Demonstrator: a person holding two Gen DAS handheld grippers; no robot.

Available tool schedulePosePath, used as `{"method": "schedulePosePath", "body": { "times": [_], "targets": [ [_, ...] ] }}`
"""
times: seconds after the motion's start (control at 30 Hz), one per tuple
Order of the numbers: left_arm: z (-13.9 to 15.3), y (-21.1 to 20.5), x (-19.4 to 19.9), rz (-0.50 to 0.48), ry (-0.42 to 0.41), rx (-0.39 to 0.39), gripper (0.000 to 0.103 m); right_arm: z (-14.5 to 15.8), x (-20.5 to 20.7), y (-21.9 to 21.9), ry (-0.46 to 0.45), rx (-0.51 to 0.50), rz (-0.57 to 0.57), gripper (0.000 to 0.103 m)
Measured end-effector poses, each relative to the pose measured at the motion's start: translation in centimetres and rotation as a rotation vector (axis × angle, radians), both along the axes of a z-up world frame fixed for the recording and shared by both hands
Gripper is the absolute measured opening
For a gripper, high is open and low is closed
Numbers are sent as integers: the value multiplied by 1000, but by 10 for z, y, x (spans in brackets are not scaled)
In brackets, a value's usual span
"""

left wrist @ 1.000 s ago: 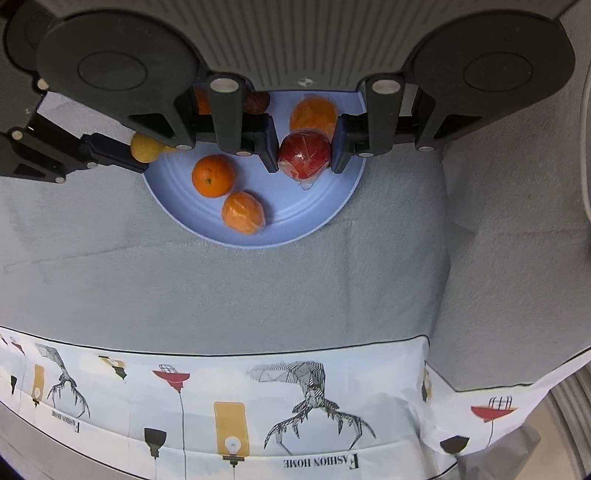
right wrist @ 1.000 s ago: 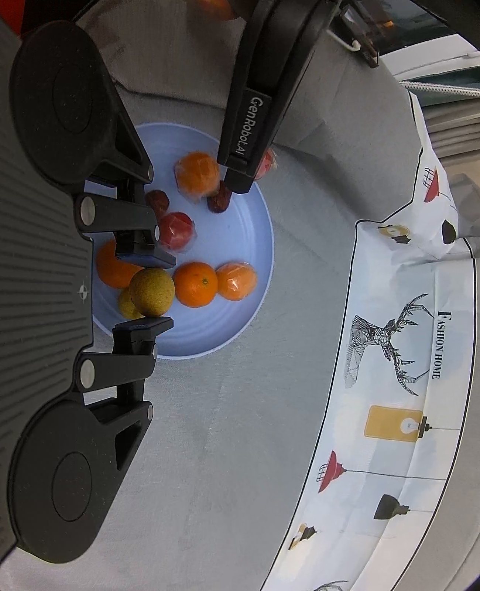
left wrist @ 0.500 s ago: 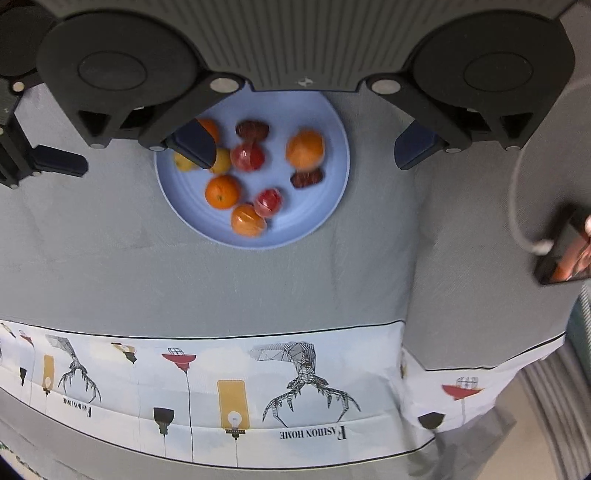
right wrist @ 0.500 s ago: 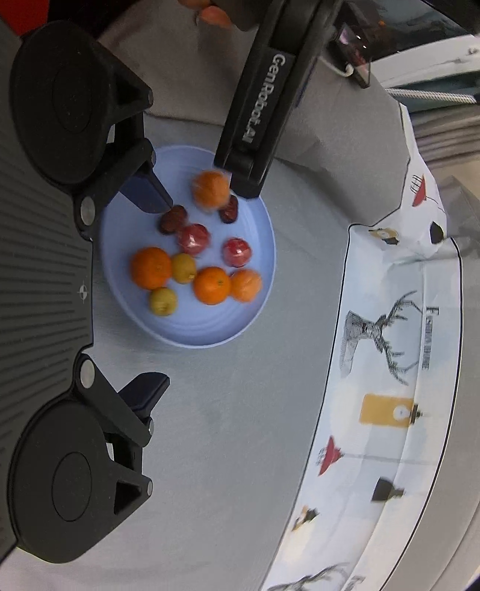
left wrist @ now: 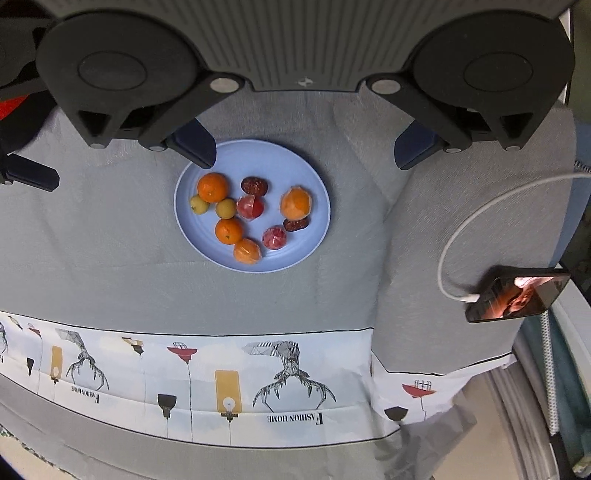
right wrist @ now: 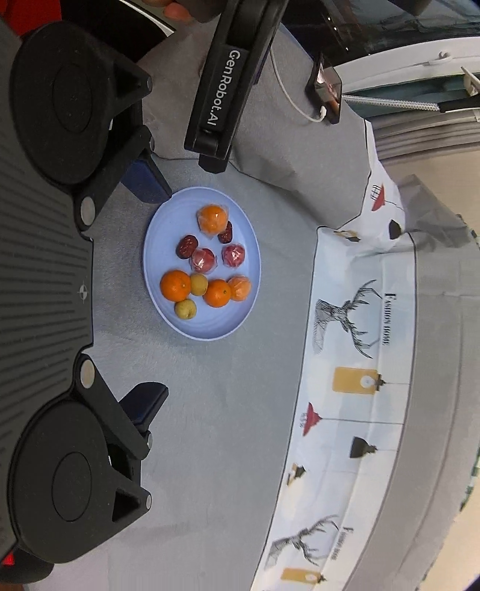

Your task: Organize fruits

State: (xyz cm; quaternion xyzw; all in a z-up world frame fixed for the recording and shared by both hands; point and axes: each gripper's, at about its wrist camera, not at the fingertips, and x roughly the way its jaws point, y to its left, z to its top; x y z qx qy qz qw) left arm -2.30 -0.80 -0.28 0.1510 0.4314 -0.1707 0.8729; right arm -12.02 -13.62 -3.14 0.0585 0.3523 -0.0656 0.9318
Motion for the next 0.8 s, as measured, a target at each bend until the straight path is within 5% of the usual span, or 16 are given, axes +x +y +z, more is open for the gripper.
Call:
{"method": "schedulePosePath", "body": {
  "times": [0.4, 0.8],
  "targets": [
    [7, 6, -28, 1, -27, -8, 103, 10, -26, 13, -44, -39, -15, 102],
    [5, 0, -37, -10, -73, 64, 103, 15, -33, 14, -69, -47, -25, 102]
  ]
}}
